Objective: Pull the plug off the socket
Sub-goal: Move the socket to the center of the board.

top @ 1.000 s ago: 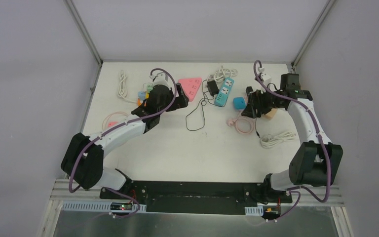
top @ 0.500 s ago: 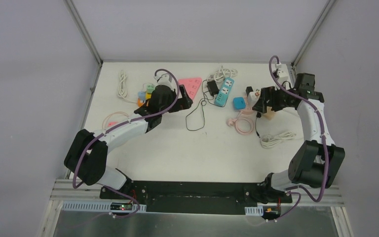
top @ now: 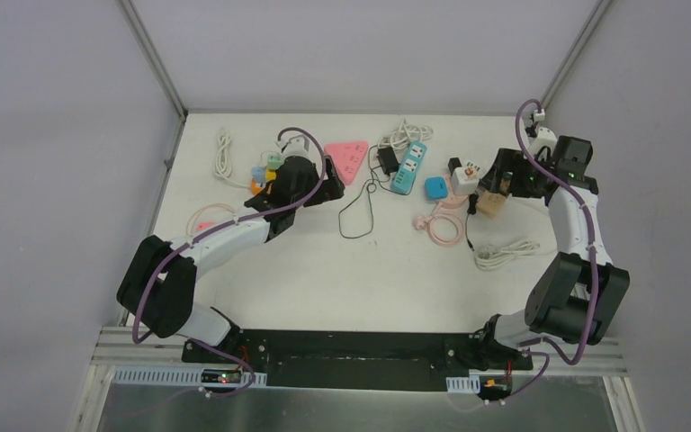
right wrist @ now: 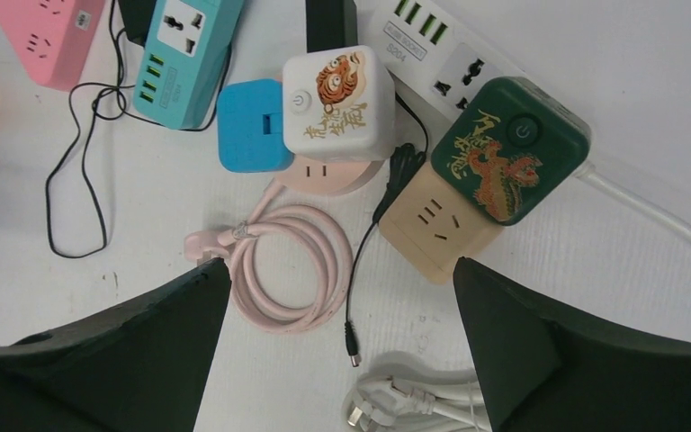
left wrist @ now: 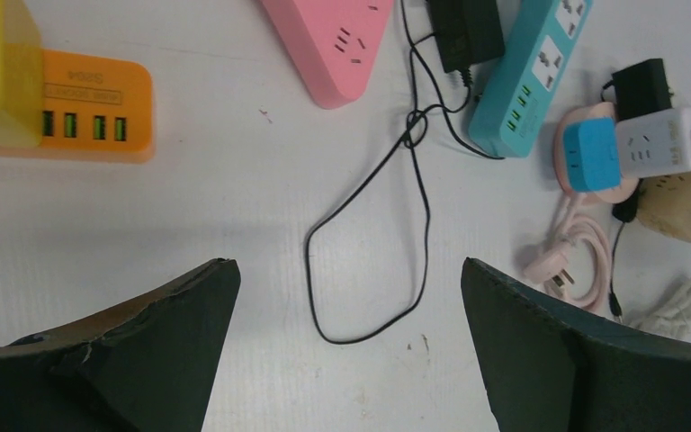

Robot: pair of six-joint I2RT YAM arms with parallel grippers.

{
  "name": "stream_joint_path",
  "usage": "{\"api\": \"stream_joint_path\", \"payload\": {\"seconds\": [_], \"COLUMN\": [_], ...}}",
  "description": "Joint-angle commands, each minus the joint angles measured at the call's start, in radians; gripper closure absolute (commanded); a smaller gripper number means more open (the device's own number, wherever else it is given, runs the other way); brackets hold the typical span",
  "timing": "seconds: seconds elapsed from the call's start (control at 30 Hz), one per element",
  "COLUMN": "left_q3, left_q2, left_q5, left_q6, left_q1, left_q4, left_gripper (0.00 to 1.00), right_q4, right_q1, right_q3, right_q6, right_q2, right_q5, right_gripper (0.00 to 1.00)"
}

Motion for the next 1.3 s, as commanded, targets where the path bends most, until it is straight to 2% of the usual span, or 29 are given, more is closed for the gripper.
{"api": "stream_joint_path", "payload": {"seconds": [0.0, 0.13, 0.27, 0.4, 0.6, 1.03, 1.27], "left_q3": [0.012, 0.031, 0.072, 0.112, 0.161, 0.245, 0.254], "left_q2": [-0.031, -0.006, 0.045, 0.077, 0.155, 0.298, 0.336], "left_q5": [-0.193, -0.338, -0.394, -0.382, -0.366, -0.305, -0.267], "left_q6": [0.039, 0.078, 0.086, 0.149, 0.336, 0.420, 0.409], "left_q1": [0.010, 0.057, 0.144, 0.179, 0.196, 0.260, 0.268], "left_q4": [-0.050, -0.084, -0.091, -0.067, -0.045, -0.058, -0.058], "left_gripper": [0.01, 0.01, 0.04, 0.08, 0.09, 0.11, 0.26], "right_q4": [0.050, 0.037, 0.030, 0.012, 0.000, -0.015, -0.019], "right_q1": [0.001, 0.002, 0.006, 0.009, 0.019, 0.040, 0.043], "right_q3": [-0.006, 0.002, 0.002, 0.003, 0.007, 0.016, 0.017], "right_q6": [0.037, 0.037, 0.037, 0.013, 0.001, -0.014, -0.016], "right_q2": [-0.017, -0.003, -0.004, -0.006, 0.007, 0.027, 0.027], "right_q5": [-0.095, -0.129, -0.153, -0.180, -0.195, -0.198, -0.202], "right_gripper": [0.00, 0.00, 0.00, 0.00, 0.00, 0.00, 0.00]}}
